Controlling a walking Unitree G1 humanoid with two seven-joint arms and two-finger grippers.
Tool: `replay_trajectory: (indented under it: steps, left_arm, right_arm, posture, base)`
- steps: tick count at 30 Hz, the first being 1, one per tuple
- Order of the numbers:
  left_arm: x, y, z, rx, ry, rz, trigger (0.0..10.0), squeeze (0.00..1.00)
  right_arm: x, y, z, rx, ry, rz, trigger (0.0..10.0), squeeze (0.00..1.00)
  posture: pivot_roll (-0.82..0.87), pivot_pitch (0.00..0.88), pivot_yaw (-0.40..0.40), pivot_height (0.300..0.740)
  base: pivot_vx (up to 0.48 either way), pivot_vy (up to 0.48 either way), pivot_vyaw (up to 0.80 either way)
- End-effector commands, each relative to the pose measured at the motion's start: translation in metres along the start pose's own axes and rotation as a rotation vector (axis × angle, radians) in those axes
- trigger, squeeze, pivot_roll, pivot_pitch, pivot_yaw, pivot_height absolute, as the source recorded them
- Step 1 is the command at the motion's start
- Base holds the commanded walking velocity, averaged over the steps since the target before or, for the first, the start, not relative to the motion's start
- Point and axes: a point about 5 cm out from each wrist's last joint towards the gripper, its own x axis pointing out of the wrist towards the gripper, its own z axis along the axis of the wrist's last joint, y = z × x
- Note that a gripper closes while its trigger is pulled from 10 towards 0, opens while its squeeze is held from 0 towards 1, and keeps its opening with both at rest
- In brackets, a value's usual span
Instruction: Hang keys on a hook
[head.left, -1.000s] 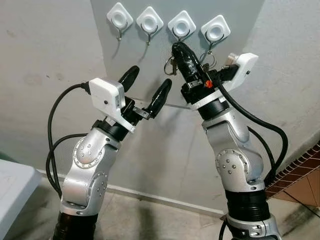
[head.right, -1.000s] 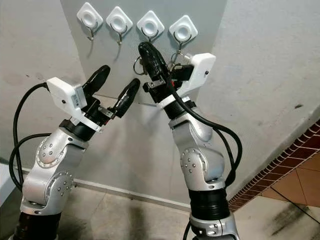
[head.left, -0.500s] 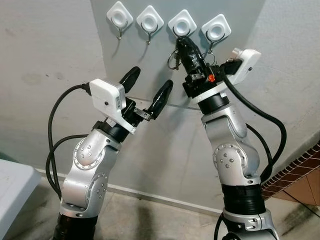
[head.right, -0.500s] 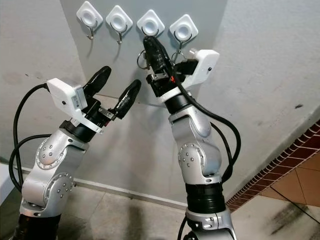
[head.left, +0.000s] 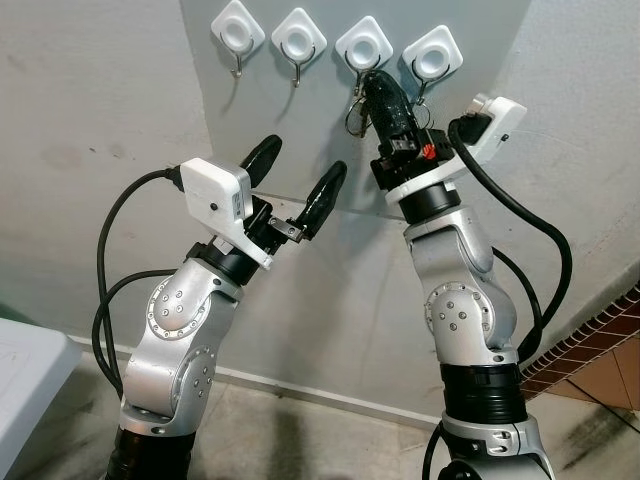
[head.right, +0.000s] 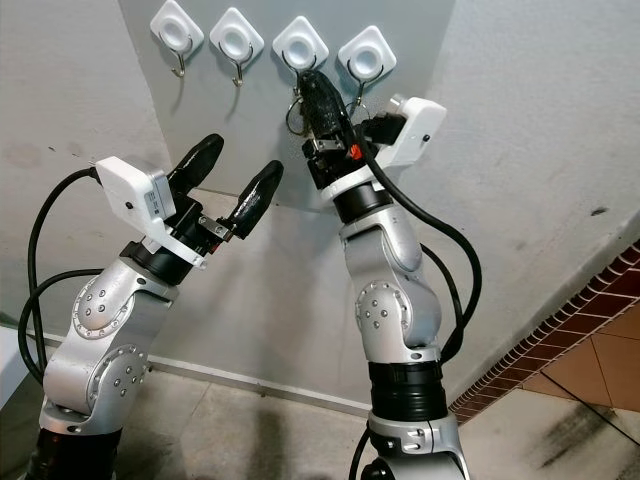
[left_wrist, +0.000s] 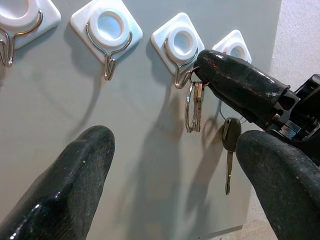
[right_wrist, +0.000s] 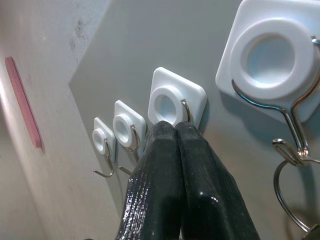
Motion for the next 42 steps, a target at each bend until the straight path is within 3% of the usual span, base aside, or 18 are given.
replay_trajectory:
  steps: [1,15,26,42]
  left_arm:
    - [0.0,-0.003,0.005,0.004,-0.016,-0.008,10.0,0.0]
    - [-0.001,-0.003,0.005,0.002,-0.018,-0.003,10.0,0.0]
    - [0.0,-0.003,0.005,0.001,-0.02,-0.004,10.0,0.0]
    - [0.0,-0.003,0.005,0.002,-0.02,-0.003,10.0,0.0]
  right_arm:
    - [0.003,0.006,0.002,0.019,-0.014,0.035,10.0,0.0]
    - [0.003,0.009,0.003,0.033,-0.025,0.07,10.0,0.0]
    - [-0.004,0.0,0.0,-0.003,0.0,0.017,10.0,0.0]
    - [0.002,0.012,0.003,0.019,-0.019,0.094,10.0,0.0]
  posture:
    - [0.16,0.107,-0.035,0.74]
    - [0.16,0.107,-0.037,0.74]
    - [0.16,0.107,-0.037,0.74]
    - [0.16,0.107,-0.038,0.74]
  base:
    - [0.0,0.0,0.0]
    - [0.0,0.0,0.0]
    - [0.0,0.0,0.0]
    - [0.0,0.0,0.0]
